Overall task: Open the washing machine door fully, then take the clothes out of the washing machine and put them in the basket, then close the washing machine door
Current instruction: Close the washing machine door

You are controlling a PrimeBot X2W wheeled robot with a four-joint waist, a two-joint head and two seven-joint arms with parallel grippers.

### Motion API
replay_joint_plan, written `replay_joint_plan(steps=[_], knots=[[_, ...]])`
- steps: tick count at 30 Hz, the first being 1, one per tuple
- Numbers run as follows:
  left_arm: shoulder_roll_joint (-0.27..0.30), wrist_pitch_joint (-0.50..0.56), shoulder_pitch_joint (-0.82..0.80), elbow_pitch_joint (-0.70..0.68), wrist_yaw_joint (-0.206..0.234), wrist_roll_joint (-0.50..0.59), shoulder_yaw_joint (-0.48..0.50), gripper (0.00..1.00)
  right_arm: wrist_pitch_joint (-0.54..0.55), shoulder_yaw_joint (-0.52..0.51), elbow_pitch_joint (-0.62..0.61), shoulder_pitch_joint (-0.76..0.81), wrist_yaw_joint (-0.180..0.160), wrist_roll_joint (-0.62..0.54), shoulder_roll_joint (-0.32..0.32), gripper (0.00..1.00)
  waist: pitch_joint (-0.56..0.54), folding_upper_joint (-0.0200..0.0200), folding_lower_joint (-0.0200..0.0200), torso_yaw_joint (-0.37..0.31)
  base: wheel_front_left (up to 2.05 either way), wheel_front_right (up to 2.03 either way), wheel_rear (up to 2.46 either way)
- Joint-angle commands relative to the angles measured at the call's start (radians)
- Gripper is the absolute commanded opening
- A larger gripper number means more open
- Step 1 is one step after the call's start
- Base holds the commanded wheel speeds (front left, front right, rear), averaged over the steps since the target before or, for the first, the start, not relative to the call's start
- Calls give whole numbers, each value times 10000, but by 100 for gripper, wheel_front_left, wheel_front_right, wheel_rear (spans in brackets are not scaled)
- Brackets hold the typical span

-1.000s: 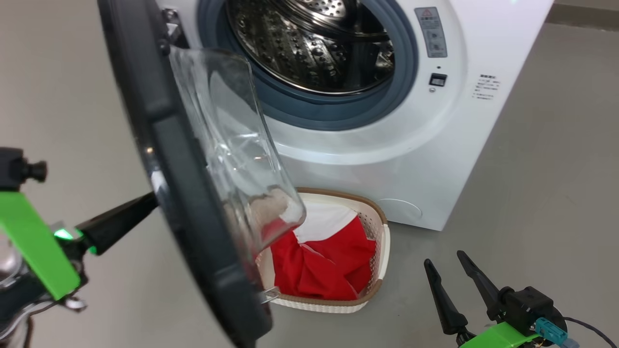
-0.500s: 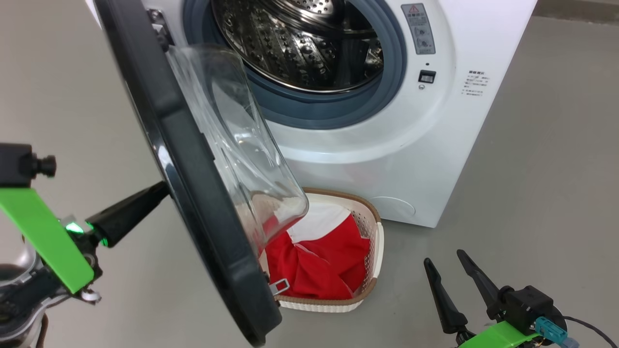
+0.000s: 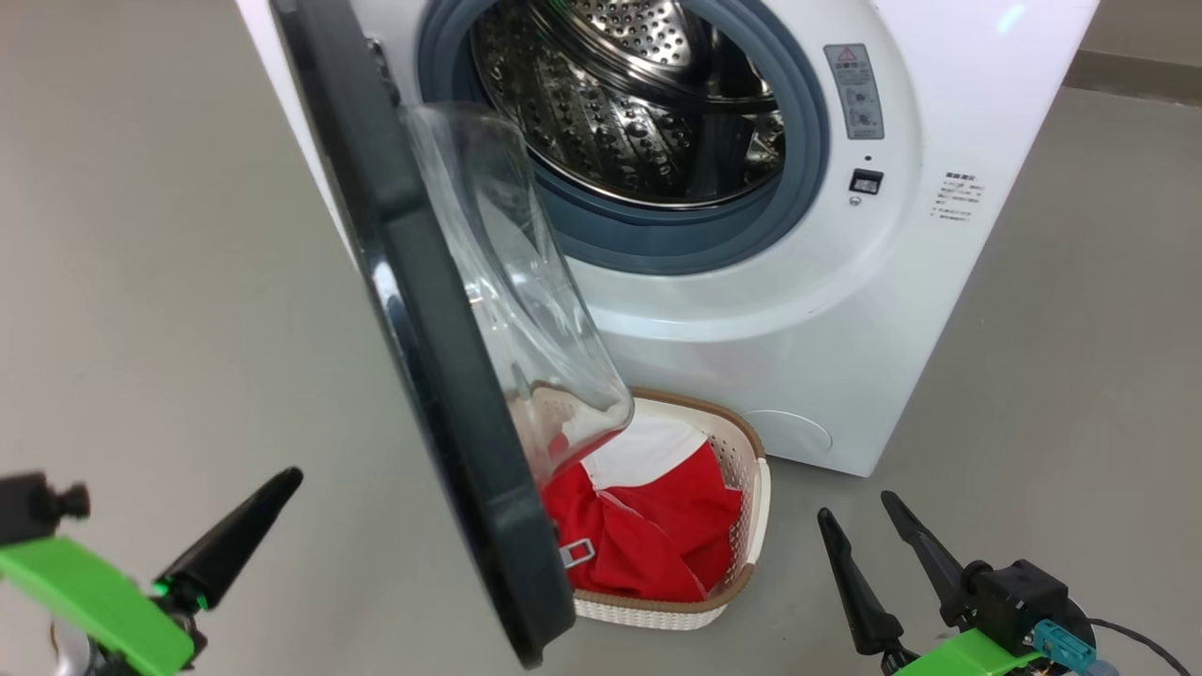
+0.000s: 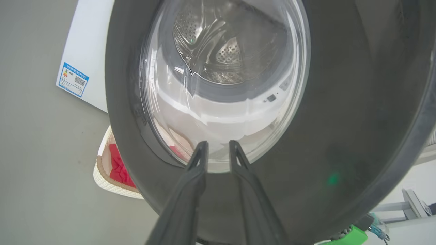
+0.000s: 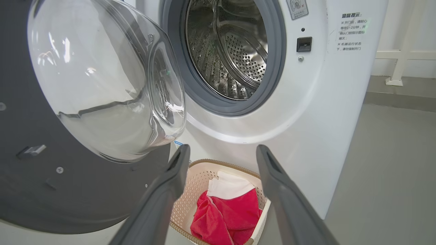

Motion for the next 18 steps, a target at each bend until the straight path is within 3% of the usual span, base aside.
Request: replay_joint_plan(steps=[1,11,18], knots=[[314,-314,-163,-42,-69,61,546,100,-65,270,-225,-100,46,96,5,100,-28,0,0,66,0,0,0],[-337,-2615,998,1201,-69,584,-229,100,-65,280,-194,-98,46,56,5,100,-47,0,0,224,0,0,0],[-806,-4354,1256,2210,-69,1292,-1268,100,-65,282,-142,-172,46,36,5,100,30,0,0,306,0,0,0]])
